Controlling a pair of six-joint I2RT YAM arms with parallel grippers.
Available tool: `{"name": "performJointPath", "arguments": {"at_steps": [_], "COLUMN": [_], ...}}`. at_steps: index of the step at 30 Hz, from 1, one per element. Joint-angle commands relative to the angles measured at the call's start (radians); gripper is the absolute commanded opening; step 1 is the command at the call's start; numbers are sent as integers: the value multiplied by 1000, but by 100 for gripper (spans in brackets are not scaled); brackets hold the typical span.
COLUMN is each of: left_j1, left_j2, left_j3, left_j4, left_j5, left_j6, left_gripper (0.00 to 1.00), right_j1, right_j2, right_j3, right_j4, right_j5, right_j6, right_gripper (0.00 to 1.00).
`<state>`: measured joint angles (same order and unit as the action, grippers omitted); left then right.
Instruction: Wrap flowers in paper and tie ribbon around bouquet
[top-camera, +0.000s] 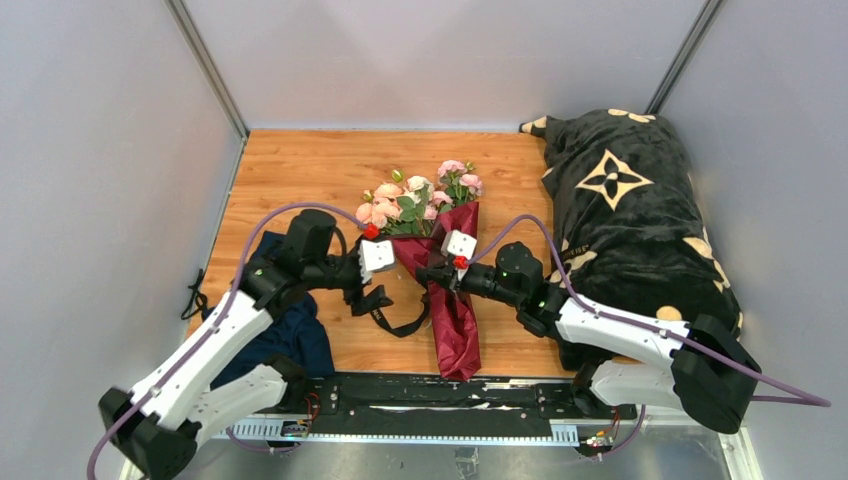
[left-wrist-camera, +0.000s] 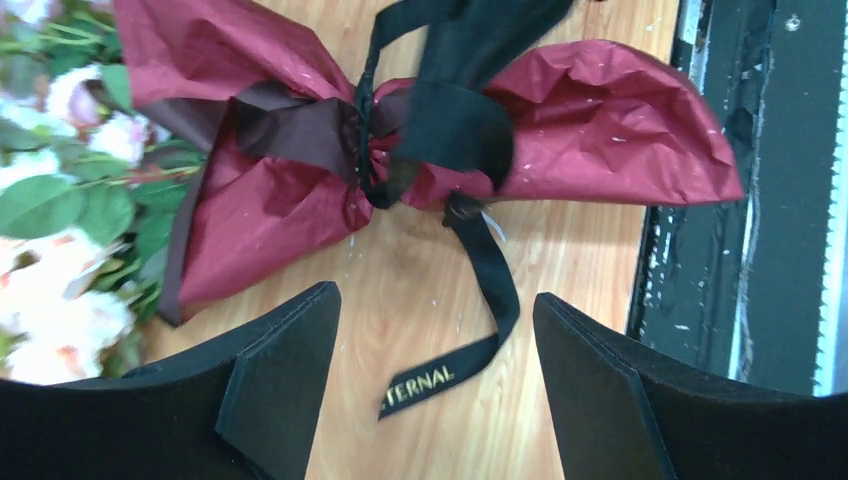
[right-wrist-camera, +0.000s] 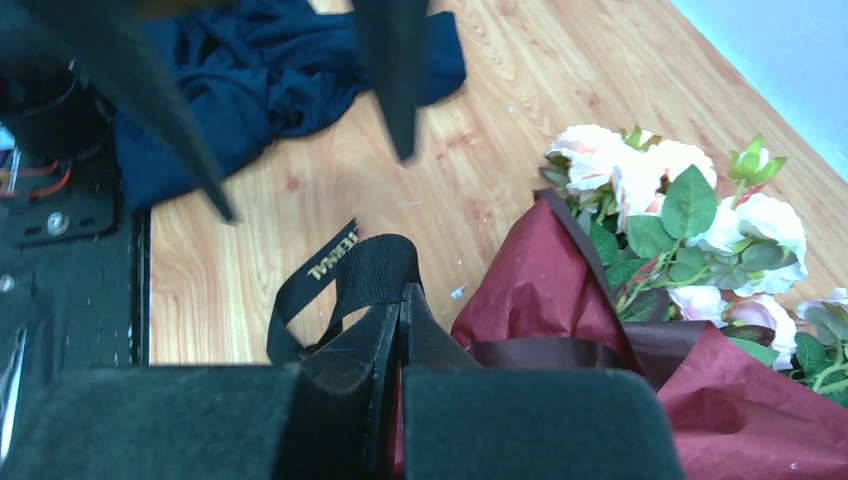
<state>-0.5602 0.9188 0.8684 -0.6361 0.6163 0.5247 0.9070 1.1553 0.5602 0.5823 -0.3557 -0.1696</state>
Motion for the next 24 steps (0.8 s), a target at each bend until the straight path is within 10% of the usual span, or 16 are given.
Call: {"name": "performJointPath", "arguments": {"at_steps": [1,6,12,24], "left_j1": [-7,-7,-27,-52], "left_j2": [155,286,283,303], "left_j3": [-65,-74,-166,-275], "left_j4": [317,417,504,789], "left_j5": [156,340,418,268], "left_j6": [40,69,2,-324], "left_gripper": [80,99,99,56], "right_j1": [-14,-19,-24,-28], "right_j2": [-32,-22,-15,33], "right_j3": [-52,-14,-14,12], "right_j4": [19,-65,-30,15], "right_j5": [-128,-130,-91,-26], "right_j6": [-112,-180,-187,-148], "right_gripper": [0,0,0,0]}}
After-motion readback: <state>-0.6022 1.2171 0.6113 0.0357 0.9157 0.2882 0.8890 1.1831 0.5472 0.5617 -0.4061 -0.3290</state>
